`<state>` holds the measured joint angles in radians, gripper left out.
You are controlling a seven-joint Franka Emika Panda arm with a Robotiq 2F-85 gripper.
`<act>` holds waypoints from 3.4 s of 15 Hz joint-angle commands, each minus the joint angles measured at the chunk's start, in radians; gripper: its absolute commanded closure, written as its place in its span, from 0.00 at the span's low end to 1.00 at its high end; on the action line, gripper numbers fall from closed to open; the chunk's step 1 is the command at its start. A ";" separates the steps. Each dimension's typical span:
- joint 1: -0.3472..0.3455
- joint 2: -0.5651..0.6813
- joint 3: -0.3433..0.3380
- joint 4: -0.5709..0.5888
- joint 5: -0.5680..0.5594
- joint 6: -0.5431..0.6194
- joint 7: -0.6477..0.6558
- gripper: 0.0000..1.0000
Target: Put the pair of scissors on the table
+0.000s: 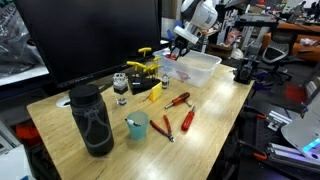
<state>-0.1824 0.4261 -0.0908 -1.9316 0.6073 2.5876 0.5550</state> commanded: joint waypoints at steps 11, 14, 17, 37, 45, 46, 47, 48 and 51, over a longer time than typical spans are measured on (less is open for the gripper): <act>0.050 -0.279 0.070 -0.298 0.371 -0.032 -0.451 0.79; 0.093 -0.266 0.074 -0.323 0.303 -0.035 -0.500 0.79; 0.128 -0.246 0.091 -0.328 0.267 -0.062 -0.546 0.79; 0.145 -0.207 0.051 -0.384 0.108 -0.241 -0.271 0.79; 0.118 -0.074 0.057 -0.303 0.429 0.009 -0.339 0.79; 0.122 -0.057 0.052 -0.287 0.431 0.002 -0.325 0.79; 0.124 -0.044 0.051 -0.277 0.435 -0.008 -0.323 0.79; 0.128 -0.030 0.049 -0.268 0.429 -0.012 -0.316 0.79; 0.131 0.002 0.049 -0.246 0.420 -0.022 -0.298 0.79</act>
<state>-0.0446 0.4014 -0.0481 -2.2077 1.0132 2.5762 0.2425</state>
